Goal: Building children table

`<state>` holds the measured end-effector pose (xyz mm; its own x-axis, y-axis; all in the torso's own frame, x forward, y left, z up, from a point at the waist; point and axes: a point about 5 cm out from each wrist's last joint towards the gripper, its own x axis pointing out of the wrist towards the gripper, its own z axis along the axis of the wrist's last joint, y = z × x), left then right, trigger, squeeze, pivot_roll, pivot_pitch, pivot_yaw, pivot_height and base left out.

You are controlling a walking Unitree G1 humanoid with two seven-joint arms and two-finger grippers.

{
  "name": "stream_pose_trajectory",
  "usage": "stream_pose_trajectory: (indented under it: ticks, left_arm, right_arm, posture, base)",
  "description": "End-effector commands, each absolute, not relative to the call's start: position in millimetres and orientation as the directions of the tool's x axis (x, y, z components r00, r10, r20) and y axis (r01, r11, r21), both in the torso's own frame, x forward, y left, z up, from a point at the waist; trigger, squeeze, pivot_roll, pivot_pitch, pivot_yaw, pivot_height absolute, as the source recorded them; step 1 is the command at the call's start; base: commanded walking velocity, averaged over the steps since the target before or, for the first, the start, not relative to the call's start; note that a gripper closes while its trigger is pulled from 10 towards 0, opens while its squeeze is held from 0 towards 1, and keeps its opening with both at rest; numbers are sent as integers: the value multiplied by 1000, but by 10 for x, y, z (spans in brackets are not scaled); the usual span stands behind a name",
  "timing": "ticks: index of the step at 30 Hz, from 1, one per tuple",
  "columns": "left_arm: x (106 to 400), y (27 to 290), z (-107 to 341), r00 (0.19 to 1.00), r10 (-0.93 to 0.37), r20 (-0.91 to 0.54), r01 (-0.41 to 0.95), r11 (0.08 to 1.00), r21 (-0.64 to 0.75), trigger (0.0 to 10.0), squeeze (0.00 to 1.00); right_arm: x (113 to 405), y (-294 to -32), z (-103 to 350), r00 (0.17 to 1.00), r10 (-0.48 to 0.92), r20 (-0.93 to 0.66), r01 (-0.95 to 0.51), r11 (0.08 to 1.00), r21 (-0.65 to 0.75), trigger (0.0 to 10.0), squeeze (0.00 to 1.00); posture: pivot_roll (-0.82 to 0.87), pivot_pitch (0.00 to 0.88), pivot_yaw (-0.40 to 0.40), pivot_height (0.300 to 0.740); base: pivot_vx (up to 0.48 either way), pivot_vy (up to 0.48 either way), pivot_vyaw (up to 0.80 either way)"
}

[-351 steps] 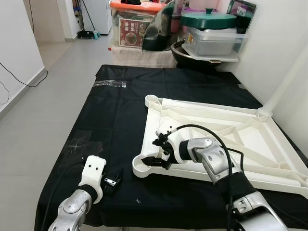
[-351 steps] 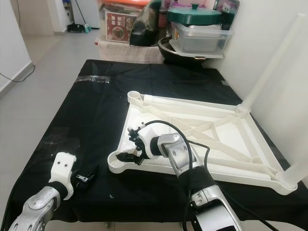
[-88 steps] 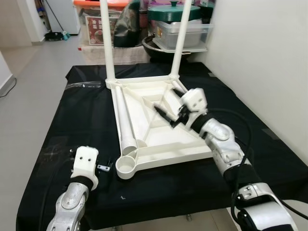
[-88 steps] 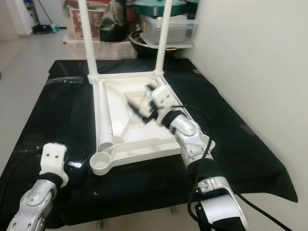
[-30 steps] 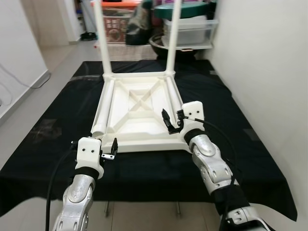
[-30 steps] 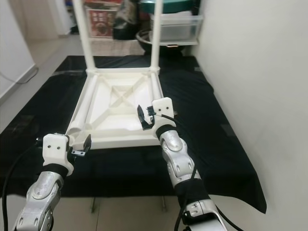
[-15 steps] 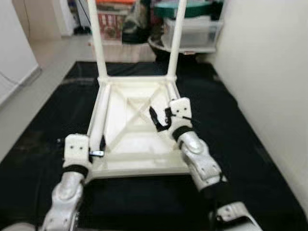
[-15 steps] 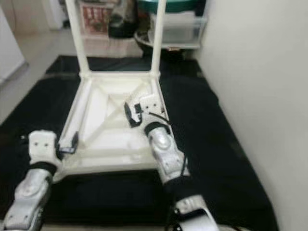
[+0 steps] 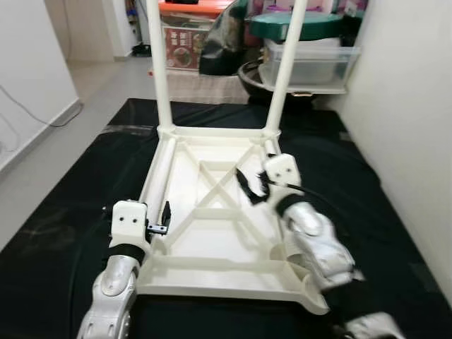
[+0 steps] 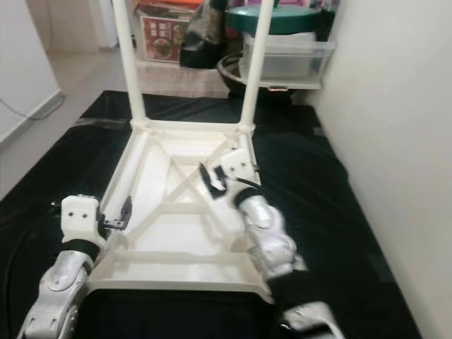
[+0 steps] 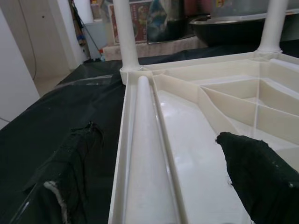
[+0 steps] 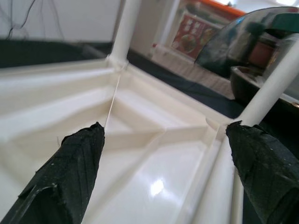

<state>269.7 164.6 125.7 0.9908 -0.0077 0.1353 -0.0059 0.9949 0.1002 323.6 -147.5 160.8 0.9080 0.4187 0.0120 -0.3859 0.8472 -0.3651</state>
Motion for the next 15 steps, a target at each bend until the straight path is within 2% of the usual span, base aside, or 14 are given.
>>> stream_pose_trajectory:
  ticks: [1, 2, 3, 5, 6, 8, 9, 11, 15]
  left_arm:
    - [2690, 1643, 1227, 992, -6, 124, -8, 994, 107, 10000, 0]
    - [2688, 1654, 1211, 993, -2, 119, -11, 994, 108, 10000, 0]
    - [2688, 1654, 1211, 993, -2, 119, -11, 994, 108, 10000, 0]
    - [2686, 1666, 1187, 994, 3, 111, -16, 994, 109, 10000, 0]
    - [2686, 1666, 1187, 994, 3, 111, -16, 994, 109, 10000, 0]
    - [2686, 1661, 1179, 994, 2, 109, -14, 994, 109, 10000, 0]
    - [2686, 1661, 1179, 994, 2, 109, -14, 994, 109, 10000, 0]
    - [2695, 1655, 1174, 994, -1, 107, -10, 994, 109, 10000, 0]
    - [2710, 1650, 1179, 994, -4, 108, -7, 994, 109, 10000, 0]
  right_arm:
    - [3123, -1432, 1652, 851, 525, -15, -484, 772, -412, 10000, 0]
    - [3039, -1516, 1652, 820, 570, -58, -527, 709, -469, 10000, 0]
    - [3039, -1516, 1652, 820, 570, -58, -527, 709, -469, 10000, 0]
    - [2888, -1744, 1708, 745, 645, -170, -622, 579, -527, 10000, 0]
    - [2888, -1744, 1708, 745, 645, -170, -622, 579, -527, 10000, 0]
    - [2815, -1875, 1783, 689, 684, -238, -681, 501, -534, 10000, 0]
    - [2815, -1875, 1783, 689, 684, -238, -681, 501, -534, 10000, 0]
    - [2780, -1965, 1804, 640, 704, -307, -733, 439, -520, 10000, 0]
    - [2789, -2053, 1726, 613, 683, -397, -762, 378, -525, 10000, 0]
  posture:
    - [10, 0, -36, 740]
    - [-1, 0, -36, 740]
    - [-1, 0, -36, 740]
    - [-11, 0, -37, 740]
    - [-11, 0, -37, 740]
    - [-12, 0, -36, 740]
    - [-12, 0, -36, 740]
    - [-20, 0, -30, 740]
    - [-16, 0, -32, 740]
  base:
    - [0, 0, 0]
    - [0, 0, 0]
    - [0, 0, 0]
    - [0, 0, 0]
    - [0, 0, 0]
    - [0, 0, 0]
    - [0, 0, 0]
    - [0, 0, 0]
    - [0, 0, 0]
